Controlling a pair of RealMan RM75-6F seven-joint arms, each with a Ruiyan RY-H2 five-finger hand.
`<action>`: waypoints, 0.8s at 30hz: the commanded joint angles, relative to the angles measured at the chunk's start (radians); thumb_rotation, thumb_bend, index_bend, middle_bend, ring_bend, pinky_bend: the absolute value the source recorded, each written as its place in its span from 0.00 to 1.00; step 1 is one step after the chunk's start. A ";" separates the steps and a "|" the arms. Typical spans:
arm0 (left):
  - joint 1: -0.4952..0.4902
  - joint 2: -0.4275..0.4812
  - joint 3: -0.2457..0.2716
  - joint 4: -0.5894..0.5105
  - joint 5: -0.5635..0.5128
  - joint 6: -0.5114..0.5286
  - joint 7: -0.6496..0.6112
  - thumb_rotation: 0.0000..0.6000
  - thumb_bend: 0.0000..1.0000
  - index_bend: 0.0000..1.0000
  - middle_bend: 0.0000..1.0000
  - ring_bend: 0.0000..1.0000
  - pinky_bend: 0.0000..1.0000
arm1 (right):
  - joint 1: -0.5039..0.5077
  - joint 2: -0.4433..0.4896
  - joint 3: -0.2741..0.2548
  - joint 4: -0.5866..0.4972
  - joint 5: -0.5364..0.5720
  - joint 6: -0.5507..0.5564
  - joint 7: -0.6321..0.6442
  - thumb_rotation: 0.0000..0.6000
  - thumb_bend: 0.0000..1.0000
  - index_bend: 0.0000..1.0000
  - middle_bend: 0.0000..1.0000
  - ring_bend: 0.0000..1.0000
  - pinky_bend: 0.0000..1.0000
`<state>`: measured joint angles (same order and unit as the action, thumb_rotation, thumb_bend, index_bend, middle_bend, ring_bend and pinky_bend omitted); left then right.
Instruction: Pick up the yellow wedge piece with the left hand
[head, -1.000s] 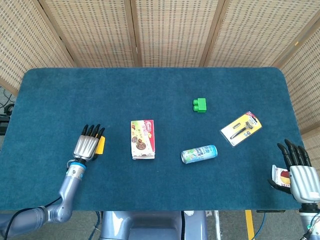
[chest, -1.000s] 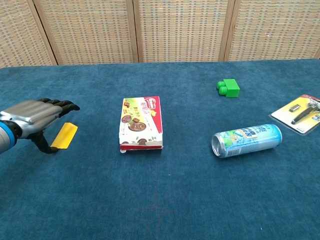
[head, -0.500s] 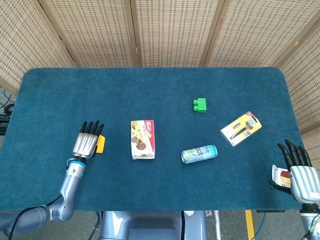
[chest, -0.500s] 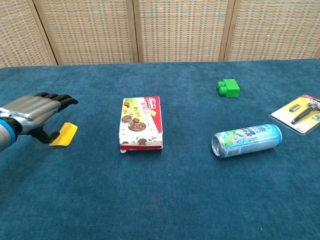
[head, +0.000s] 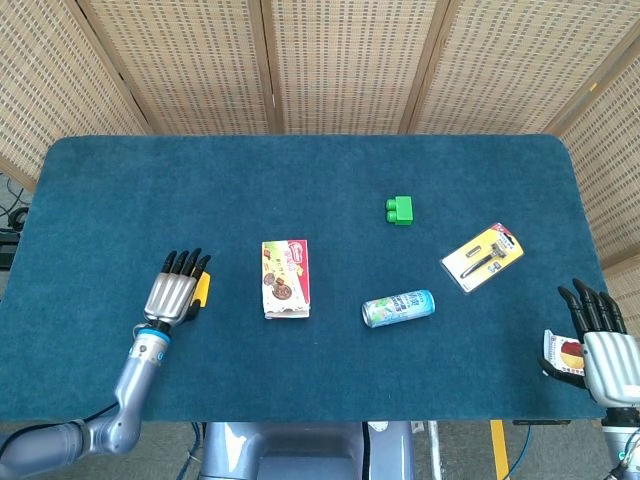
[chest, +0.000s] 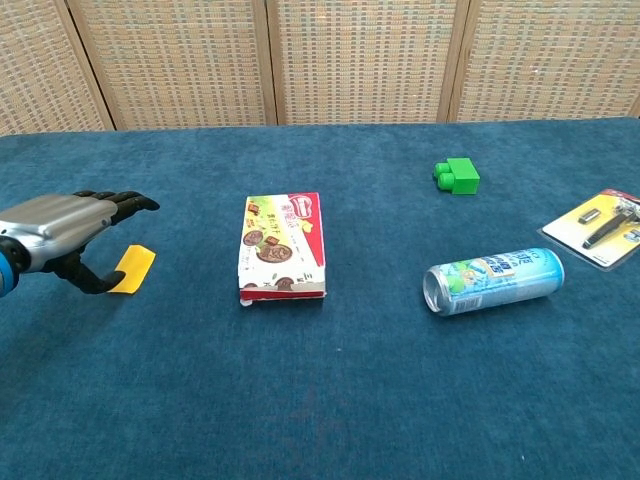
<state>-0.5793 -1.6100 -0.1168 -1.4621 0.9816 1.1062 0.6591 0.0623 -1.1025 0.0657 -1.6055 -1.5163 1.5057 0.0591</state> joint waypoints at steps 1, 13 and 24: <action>0.017 0.035 0.028 -0.049 0.040 0.027 0.005 1.00 0.41 0.13 0.00 0.00 0.00 | -0.001 -0.002 0.000 0.000 -0.002 0.003 -0.003 1.00 0.10 0.00 0.00 0.00 0.00; 0.035 0.000 0.065 0.038 0.079 0.039 -0.002 1.00 0.41 0.38 0.00 0.00 0.00 | -0.002 -0.007 0.003 0.006 -0.005 0.010 0.003 1.00 0.10 0.00 0.00 0.00 0.00; 0.045 -0.062 0.067 0.171 0.144 0.063 -0.049 1.00 0.41 0.41 0.00 0.00 0.00 | -0.003 -0.007 0.002 0.006 -0.012 0.015 0.008 1.00 0.10 0.00 0.00 0.00 0.00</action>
<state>-0.5370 -1.6596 -0.0489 -1.3084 1.1124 1.1627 0.6231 0.0594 -1.1101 0.0678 -1.5998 -1.5278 1.5210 0.0669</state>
